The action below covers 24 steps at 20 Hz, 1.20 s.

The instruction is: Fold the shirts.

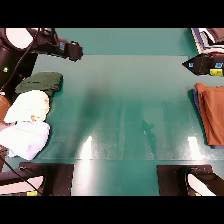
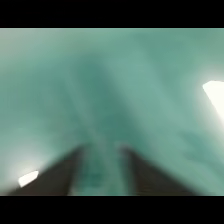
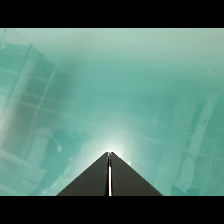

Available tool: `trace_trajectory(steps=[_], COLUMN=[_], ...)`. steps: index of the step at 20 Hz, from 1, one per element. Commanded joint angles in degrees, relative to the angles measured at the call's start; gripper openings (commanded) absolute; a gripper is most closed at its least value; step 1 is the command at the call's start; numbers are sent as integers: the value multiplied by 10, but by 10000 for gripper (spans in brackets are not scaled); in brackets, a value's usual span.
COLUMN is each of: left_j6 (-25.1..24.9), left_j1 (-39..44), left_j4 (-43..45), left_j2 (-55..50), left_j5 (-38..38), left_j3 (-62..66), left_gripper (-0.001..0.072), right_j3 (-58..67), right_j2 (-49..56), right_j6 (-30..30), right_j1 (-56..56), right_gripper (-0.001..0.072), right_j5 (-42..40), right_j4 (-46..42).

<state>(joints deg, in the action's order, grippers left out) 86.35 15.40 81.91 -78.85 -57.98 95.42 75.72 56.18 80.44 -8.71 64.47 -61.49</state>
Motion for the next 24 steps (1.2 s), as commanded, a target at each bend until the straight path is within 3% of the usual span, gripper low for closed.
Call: trace_trajectory(steps=[1,7,14,15,16,17,18,22,24], left_j6=[97,97,97,97,97,94,94,90,52], left_j1=[-56,-170,-212,-211,-211,-211,-211,-211,-209], left_j4=[166,164,154,154,154,154,154,153,129], left_j2=[-32,-172,-234,-233,-232,-228,-221,-124,-43], left_j5=[-16,-24,-20,-22,-28,-31,-32,-23,-30], left_j3=[0,0,0,1,0,0,0,15,43], left_gripper=[666,665,663,620,267,65,27,30,30], right_j3=[1,1,1,1,1,1,1,4,39], right_j2=[0,0,0,0,0,0,0,-12,-15], right_j6=[0,0,1,1,1,1,1,1,0], right_j1=[0,0,0,0,0,0,0,0,0], right_gripper=[18,18,18,17,18,17,18,17,16], right_j5=[0,-5,-23,-26,-30,-31,-31,-46,-43], right_j4=[0,0,0,1,1,4,4,4,-2])
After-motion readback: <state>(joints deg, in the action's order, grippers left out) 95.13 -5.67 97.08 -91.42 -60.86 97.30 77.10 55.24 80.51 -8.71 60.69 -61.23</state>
